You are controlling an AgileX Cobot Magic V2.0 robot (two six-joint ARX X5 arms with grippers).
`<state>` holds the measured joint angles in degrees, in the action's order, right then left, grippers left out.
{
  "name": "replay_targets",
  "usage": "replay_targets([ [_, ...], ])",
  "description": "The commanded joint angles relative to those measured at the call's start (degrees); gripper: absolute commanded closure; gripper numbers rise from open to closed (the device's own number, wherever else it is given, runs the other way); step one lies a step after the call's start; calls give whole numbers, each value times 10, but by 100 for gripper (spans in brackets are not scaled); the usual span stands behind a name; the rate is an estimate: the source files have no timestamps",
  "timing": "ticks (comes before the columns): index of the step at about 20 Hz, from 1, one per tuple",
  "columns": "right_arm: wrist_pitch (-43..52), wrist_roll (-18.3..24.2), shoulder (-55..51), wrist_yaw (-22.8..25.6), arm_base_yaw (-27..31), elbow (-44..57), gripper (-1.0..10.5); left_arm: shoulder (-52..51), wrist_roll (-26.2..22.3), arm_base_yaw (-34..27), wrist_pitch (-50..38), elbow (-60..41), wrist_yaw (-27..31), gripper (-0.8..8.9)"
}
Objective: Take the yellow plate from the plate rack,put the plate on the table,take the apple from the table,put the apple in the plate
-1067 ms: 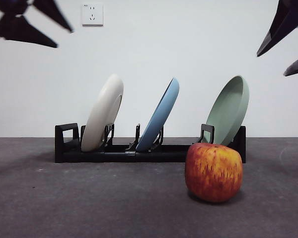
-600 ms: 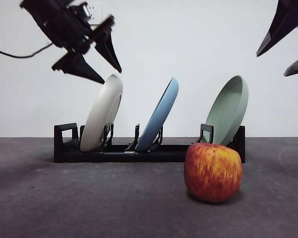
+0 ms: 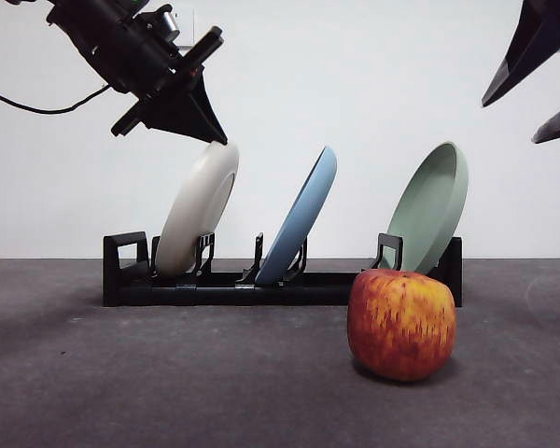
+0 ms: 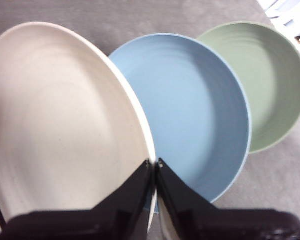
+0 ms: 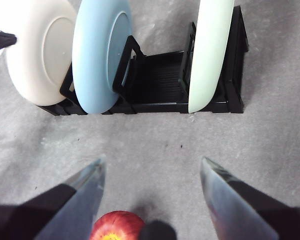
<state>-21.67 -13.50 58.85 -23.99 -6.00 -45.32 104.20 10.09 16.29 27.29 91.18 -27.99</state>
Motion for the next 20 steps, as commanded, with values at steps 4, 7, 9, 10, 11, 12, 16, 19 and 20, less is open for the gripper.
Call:
replay_targets([
  [4, 2, 5, 0, 1, -1, -2, 631, -60, -13, 4, -2, 1, -38, 822],
  [7, 2, 5, 0, 1, -1, -2, 631, -116, -19, 12, 19, 1, -41, 822],
  [9, 2, 5, 0, 1, -1, -2, 631, -164, -50, 22, 65, 1, -40, 822],
  [10, 2, 5, 0, 1, -1, -2, 631, -190, -70, 29, 99, 1, -37, 822],
  [11, 2, 5, 0, 2, -1, -2, 631, -216, -95, 39, 141, 1, -35, 822],
  [12, 2, 5, 0, 3, -1, -2, 631, -240, -123, 51, 186, 1, -25, 822],
  [16, 2, 5, 0, 3, -1, -2, 631, -298, -189, 137, 351, 0, 149, 822],
  [19, 2, 5, 0, 3, -1, -2, 631, -299, -184, 221, 395, -16, 217, 822],
  [20, 2, 5, 0, 3, -1, -2, 631, -299, -171, 243, 387, -35, 241, 822],
])
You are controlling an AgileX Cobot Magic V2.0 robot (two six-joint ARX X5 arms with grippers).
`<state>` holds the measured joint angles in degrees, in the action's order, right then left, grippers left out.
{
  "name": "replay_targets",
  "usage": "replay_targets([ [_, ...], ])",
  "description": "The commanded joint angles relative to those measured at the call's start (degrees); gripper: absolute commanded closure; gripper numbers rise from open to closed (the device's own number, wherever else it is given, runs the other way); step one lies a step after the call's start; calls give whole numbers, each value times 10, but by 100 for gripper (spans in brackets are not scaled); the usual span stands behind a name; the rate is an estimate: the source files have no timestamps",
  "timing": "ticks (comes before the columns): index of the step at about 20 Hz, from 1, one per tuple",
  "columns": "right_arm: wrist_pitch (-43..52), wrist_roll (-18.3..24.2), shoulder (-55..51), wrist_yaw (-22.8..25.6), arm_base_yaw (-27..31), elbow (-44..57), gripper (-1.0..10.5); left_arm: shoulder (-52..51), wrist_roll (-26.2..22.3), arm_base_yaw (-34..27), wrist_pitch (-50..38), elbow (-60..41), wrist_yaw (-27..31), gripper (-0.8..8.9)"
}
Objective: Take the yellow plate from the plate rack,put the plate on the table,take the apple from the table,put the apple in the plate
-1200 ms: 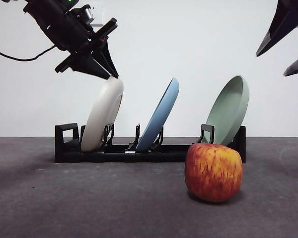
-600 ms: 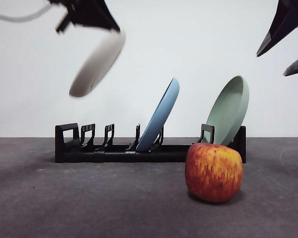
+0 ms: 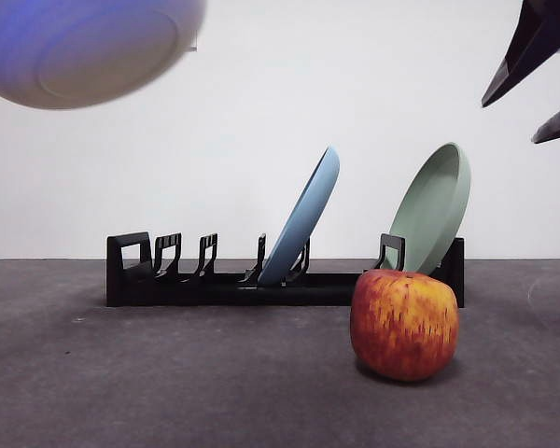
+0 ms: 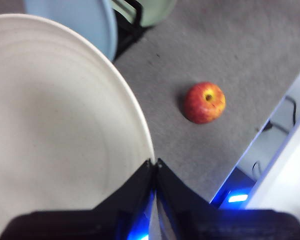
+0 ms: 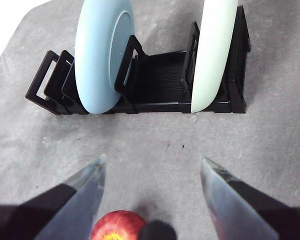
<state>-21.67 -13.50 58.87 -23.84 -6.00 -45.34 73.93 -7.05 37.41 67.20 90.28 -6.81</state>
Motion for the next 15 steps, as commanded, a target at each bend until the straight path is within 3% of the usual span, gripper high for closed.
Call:
replay_targets([
  [1, 2, 5, 0, 2, -1, -2, 631, 3, 19, 61, -25, -56, 59, 822],
  [3, 2, 5, 0, 2, -1, -2, 631, 6, 44, 104, -66, -124, 99, 822],
  [7, 2, 5, 0, 2, -1, -2, 631, 35, 58, 156, -178, -240, 111, 822],
  [15, 2, 5, 0, 2, -1, -2, 631, 222, 30, 185, -266, -259, 173, 822],
])
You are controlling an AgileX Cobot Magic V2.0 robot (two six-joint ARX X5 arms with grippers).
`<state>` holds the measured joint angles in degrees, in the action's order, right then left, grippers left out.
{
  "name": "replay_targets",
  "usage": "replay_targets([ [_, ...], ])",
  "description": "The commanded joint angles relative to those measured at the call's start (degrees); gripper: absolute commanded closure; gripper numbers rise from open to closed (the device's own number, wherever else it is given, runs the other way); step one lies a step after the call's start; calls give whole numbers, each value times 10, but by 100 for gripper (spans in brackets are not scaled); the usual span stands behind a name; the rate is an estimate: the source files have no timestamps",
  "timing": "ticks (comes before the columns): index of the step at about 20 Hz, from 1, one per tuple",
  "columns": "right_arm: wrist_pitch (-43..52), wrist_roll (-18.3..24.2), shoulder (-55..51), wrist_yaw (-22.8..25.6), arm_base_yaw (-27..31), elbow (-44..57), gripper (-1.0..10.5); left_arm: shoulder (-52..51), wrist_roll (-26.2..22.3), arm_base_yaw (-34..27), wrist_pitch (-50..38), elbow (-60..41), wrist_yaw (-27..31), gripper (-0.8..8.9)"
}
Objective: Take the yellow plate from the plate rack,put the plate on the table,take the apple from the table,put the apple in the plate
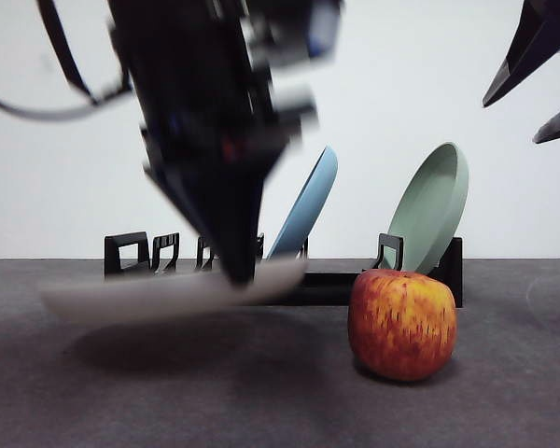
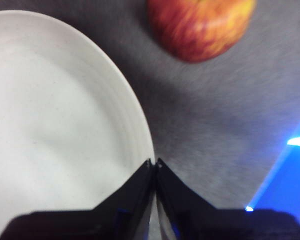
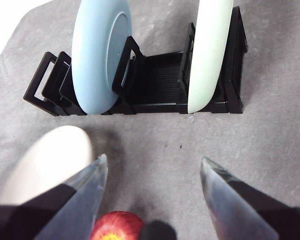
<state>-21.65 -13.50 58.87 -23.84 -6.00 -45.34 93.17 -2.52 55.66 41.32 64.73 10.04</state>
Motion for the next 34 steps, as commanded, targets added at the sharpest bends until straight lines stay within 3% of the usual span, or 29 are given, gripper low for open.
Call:
replay_targets([
  [1, 2, 5, 0, 2, -1, -2, 631, 47, -18, 2, -10, -3, 3, 822],
  [4, 2, 5, 0, 1, -1, -2, 631, 80, -17, 2, -12, -3, -2, 821],
  [6, 2, 5, 0, -1, -1, -2, 630, 80, -17, 3, -12, -3, -3, 764],
  [8, 2, 10, 0, -3, -2, -3, 619, 77, -15, 2, -9, -1, 2, 470],
  [9, 1, 17, 0, -3, -3, -4, 571, 71, -3, 1, -5, 0, 5, 383],
  [11, 1, 29, 1, -2, -17, -12, 432, 48, 11, 2, -6, 3, 4, 376],
  [15, -43, 57, 13, 3, -71, -60, 435, -67, 45, 2, -15, 3, 4, 377],
  [17, -94, 84, 40, 35, -118, -99, 437, -148, 60, 1, -30, 3, 12, 377],
  [20, -160, 122, 104, 117, -204, -143, 437, -273, 71, 1, -65, 3, 83, 377],
  [25, -165, 133, 224, 184, -289, -146, 437, -441, 71, 1, -85, 3, 238, 377],
  [30, -165, 134, 332, 184, -305, -146, 442, -530, 70, 1, -71, 3, 323, 377],
  [34, -166, 133, 377, 182, -305, -146, 443, -543, 70, 1, -51, 3, 344, 377],
])
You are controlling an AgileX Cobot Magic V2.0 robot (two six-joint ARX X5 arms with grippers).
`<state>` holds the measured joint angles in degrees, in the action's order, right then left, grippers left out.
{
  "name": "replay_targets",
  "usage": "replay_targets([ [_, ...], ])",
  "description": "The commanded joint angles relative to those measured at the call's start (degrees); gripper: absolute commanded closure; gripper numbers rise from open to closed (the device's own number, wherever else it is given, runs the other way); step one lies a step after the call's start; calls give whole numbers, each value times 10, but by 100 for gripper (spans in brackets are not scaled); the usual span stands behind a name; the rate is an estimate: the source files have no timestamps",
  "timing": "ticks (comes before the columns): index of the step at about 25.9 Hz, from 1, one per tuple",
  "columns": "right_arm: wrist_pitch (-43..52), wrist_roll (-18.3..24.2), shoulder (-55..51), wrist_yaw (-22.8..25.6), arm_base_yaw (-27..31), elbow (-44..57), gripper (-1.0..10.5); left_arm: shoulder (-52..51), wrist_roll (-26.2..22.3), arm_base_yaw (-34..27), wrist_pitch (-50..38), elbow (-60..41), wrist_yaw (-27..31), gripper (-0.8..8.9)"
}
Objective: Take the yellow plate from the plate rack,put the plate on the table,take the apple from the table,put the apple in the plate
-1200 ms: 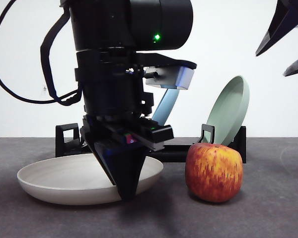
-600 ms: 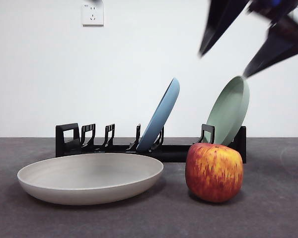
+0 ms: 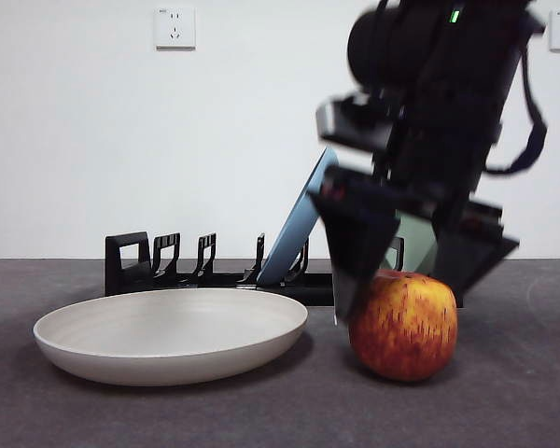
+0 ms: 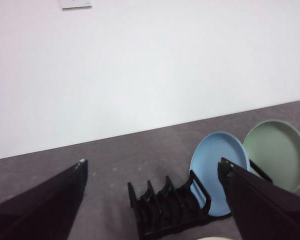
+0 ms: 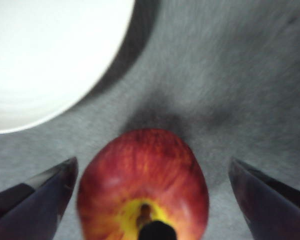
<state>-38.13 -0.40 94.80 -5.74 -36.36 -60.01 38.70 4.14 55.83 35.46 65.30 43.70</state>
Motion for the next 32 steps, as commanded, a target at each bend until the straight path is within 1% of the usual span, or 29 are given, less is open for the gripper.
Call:
replay_targets([
  [1, -1, -2, 25, 1, -2, 1, 448, 1, 3, 0, 13, -2, 13, 377],
  [2, -1, -7, 31, 1, -2, 1, 457, 1, 3, -1, 17, -2, 13, 377],
  [3, -2, -13, 33, 1, -2, 1, 497, 1, 3, -1, 21, -2, 13, 377],
  [4, -2, -21, 33, 1, -2, 1, 648, 2, 4, -1, 26, -2, 12, 377],
  [6, -1, -22, 31, -2, -2, 1, 976, 2, 4, -1, 27, -2, 13, 377],
  [7, -2, -22, 28, -1, -2, 1, 953, 2, 3, -1, 27, -2, 13, 377],
  [11, -32, -23, -13, -2, -5, -31, 955, 2, 3, -1, 27, -2, 13, 377],
  [14, -27, -28, -45, -3, -15, -87, 956, 2, 3, -1, 27, -2, 13, 377],
  [17, -26, -30, -38, -3, -33, -163, 958, 2, 3, -1, 27, -2, 12, 377],
  [22, -23, -26, 38, -3, -84, -275, 958, 2, 3, -1, 27, -2, 12, 377],
  [25, -23, -22, 102, -3, -113, -319, 958, 2, 3, -1, 28, -2, 12, 377],
  [28, -16, -20, 164, -2, -130, -332, 958, 2, 3, -1, 28, -2, 12, 377],
  [32, -7, -11, 227, 1, -136, -332, 958, 2, 3, -1, 32, -2, 12, 377],
])
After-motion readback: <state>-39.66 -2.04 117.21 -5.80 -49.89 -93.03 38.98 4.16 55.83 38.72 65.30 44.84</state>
